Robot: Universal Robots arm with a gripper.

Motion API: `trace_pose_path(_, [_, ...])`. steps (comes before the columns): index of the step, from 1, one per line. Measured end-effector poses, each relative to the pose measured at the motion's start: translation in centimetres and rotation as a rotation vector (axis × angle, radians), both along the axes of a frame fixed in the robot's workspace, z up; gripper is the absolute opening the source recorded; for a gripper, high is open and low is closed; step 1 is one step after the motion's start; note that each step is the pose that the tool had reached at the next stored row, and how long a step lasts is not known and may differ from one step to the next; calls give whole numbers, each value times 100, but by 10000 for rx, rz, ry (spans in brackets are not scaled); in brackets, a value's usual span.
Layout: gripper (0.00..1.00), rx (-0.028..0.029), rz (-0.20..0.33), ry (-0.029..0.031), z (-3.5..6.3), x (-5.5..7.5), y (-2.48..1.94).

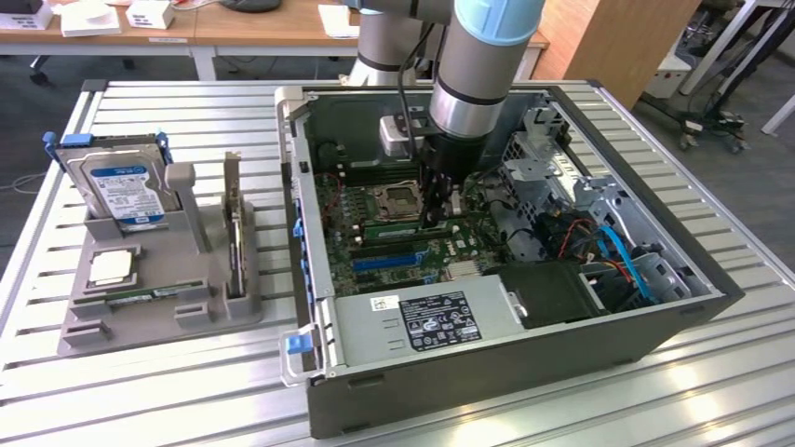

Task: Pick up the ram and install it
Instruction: 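Insert the ram into the slot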

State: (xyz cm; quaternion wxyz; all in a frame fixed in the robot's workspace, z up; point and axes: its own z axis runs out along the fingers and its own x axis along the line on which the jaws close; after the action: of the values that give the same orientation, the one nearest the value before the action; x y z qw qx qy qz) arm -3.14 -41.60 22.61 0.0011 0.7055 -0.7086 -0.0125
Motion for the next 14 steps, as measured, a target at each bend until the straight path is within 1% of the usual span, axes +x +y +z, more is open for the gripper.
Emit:
trace_pose_path(5, [13,0,0,-1,0,0,0])
trace_pose_path(6, [18,-1,0,-1,0,0,0])
trace_pose_path(7, [18,0,0,-1,0,0,0])
trace_pose_path(8, [25,0,0,0,0,0,0])
trace_pose_path(14, [25,0,0,-1,0,0,0])
